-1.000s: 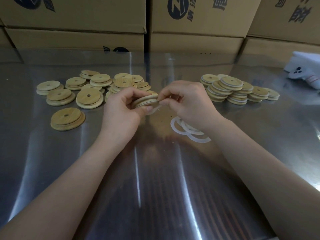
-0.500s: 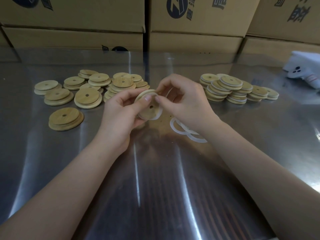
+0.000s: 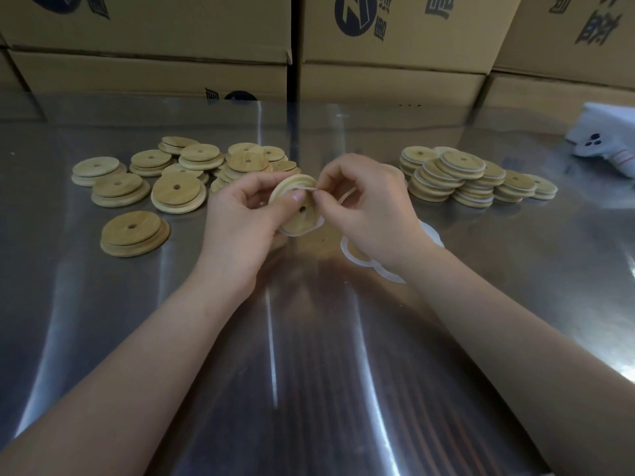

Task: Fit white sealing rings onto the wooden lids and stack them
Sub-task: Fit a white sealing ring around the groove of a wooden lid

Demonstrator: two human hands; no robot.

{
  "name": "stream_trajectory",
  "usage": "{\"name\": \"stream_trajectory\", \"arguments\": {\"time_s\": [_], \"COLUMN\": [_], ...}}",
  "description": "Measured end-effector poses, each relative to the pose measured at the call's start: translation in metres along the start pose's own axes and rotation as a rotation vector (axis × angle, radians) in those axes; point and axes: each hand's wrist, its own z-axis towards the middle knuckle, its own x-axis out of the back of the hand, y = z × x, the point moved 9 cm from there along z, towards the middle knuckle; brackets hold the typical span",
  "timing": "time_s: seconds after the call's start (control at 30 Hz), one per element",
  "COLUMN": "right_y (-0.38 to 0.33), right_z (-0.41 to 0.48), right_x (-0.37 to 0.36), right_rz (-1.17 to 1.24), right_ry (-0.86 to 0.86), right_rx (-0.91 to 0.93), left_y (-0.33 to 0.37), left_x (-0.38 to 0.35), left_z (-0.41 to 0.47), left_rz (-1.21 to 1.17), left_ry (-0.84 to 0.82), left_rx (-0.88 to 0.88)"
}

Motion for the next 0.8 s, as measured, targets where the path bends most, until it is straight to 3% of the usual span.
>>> {"name": "stream_trajectory", "arguments": {"time_s": [0.33, 0.63, 0.8], "right_y": [0.010, 0.028, 0.027], "right_z": [0.001, 0.000, 0.001], "right_x": [-0.002, 0.000, -0.001], "right_rz": [0.024, 0.191, 0.175], "right_ry": [-0.051, -0.052, -0.100], "right_rx": [-0.086, -0.279, -0.262], "left_y": [0.006, 0.022, 0.024], "left_x": [0.009, 0.004, 0.003], "left_z": [0.009, 0.007, 0.004], "left_rz": [0.208, 0.387, 0.395], "left_ry": [0.060, 0.024, 0.013], "left_rx": [-0.108, -0.237, -0.269]}}
